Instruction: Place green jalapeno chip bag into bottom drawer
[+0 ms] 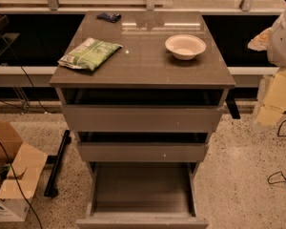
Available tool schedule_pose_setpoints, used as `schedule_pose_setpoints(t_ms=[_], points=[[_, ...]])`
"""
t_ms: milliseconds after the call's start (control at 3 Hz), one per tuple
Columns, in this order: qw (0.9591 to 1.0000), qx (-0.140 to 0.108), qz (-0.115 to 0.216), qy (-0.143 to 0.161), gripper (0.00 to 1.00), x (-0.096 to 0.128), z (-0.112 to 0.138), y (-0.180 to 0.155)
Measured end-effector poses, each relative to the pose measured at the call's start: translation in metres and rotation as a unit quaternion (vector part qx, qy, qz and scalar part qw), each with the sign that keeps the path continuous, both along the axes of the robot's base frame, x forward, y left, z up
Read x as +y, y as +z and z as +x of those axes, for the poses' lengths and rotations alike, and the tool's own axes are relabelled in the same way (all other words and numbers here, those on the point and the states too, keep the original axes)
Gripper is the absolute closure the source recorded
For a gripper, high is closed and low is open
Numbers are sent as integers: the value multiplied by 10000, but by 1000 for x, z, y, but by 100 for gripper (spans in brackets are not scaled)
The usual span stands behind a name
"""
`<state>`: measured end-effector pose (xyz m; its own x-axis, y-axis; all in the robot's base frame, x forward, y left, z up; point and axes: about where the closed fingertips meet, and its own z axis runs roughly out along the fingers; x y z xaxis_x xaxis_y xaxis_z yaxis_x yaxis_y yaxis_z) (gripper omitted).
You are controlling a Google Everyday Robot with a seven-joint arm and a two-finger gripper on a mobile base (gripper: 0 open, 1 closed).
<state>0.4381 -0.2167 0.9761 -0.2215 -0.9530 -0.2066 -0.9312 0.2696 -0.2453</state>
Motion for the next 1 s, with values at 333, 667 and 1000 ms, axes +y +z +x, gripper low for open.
schedule_pose_setpoints(t_ms=[333,667,1000], points=[[10000,0,0,0,0,0,0,0],[9992,-267,137,263,0,28,21,5],[9952,-544,464,672,0,76,55,14]])
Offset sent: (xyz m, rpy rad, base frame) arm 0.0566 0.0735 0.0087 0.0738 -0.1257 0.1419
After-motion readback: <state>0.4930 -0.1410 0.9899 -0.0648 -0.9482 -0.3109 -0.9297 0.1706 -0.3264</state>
